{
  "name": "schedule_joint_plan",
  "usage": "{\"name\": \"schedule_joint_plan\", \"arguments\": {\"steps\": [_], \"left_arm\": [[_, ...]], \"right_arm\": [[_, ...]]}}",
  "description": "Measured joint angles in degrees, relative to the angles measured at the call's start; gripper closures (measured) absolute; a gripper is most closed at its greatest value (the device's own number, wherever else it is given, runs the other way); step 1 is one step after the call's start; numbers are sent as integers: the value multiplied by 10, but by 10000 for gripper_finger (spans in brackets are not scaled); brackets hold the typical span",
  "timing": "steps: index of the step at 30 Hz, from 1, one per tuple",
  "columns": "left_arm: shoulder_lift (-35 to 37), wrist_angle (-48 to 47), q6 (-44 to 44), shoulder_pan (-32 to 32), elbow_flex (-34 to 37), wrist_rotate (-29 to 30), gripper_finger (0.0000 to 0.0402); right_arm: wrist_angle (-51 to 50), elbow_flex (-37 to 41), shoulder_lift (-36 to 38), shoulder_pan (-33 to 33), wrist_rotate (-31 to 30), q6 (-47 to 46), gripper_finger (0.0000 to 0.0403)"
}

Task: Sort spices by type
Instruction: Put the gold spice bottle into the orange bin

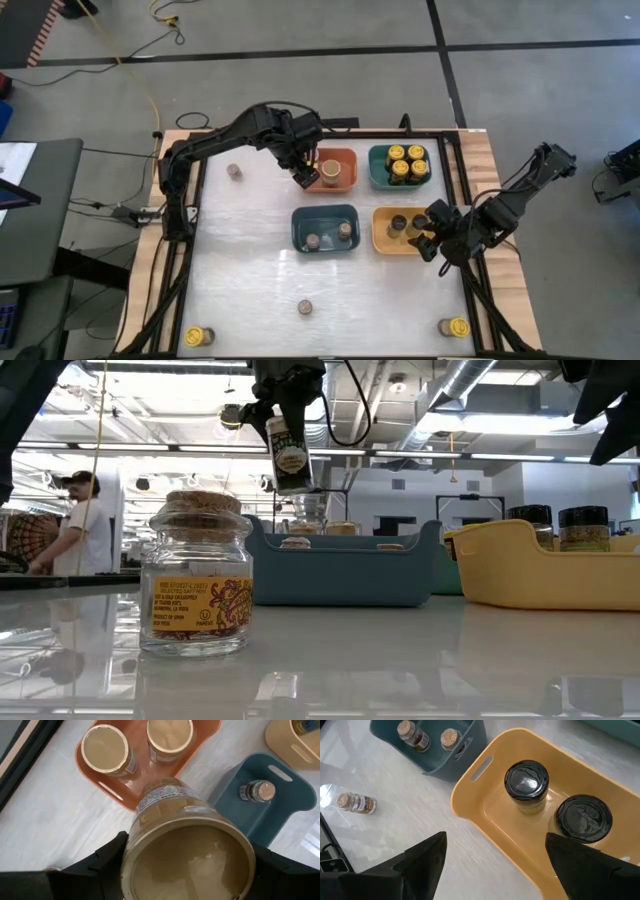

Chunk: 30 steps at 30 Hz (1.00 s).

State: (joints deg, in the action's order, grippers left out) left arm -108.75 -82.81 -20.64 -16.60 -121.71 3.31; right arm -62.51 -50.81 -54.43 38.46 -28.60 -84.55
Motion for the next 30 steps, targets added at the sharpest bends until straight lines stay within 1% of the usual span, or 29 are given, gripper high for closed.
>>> {"name": "schedule_joint_plan", "arguments": {"steps": [16,22,28,30], "left_arm": [[0,2,0,0,2,1,131],[0,13,2,0,34,4,131],[-1,47,5,-4,84,7,131],[0,76,5,-6,102,7,131]], "right_arm": [[0,0,0,0,0,0,38],[0,0,0,0,0,4,38],[0,0,0,0,0,5,38],[0,0,0,0,0,5,38]]}}
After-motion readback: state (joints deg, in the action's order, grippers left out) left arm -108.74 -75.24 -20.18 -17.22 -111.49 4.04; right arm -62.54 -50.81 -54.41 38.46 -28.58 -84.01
